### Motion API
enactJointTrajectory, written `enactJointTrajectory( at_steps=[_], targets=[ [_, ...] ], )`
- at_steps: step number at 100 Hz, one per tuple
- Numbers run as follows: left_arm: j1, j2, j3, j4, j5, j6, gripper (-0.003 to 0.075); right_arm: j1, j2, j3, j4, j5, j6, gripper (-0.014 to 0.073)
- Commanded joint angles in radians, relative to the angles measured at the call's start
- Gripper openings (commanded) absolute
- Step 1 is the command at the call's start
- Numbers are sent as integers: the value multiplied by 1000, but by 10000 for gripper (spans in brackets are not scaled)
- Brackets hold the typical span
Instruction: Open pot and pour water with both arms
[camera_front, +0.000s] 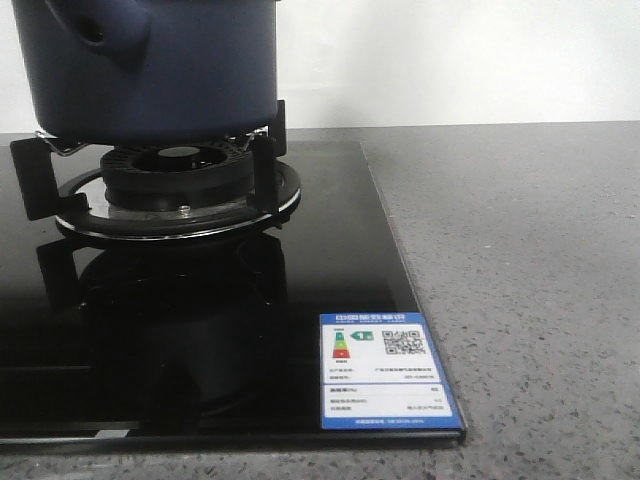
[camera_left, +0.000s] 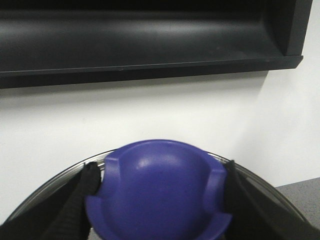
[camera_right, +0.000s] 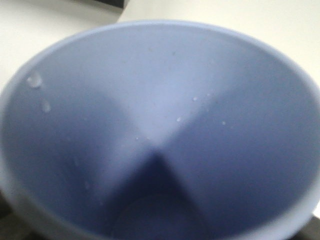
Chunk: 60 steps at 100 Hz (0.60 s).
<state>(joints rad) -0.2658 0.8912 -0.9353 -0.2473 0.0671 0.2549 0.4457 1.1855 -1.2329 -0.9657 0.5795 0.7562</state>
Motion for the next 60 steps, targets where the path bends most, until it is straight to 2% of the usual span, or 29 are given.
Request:
enactJointTrajectory(
  at_steps=[1,8,32,45,60],
  targets=[
    [2,-9,-39,0,-104,-4,403,-48,-97,86,-47,-147,73,369],
    [2,-9,-39,0,-104,-4,403,-85,-157,190,-47,-218,110,369],
    [2,-9,-39,0,-104,-4,403,-168,-324,526,-47,-449,117,369],
    [2,-9,-39,0,-104,-4,403,-201,-365,651,-55,-564,117,369],
    [2,-9,-39,0,-104,-4,403,-257,-338,711,-59,-607,117,369]
  ],
)
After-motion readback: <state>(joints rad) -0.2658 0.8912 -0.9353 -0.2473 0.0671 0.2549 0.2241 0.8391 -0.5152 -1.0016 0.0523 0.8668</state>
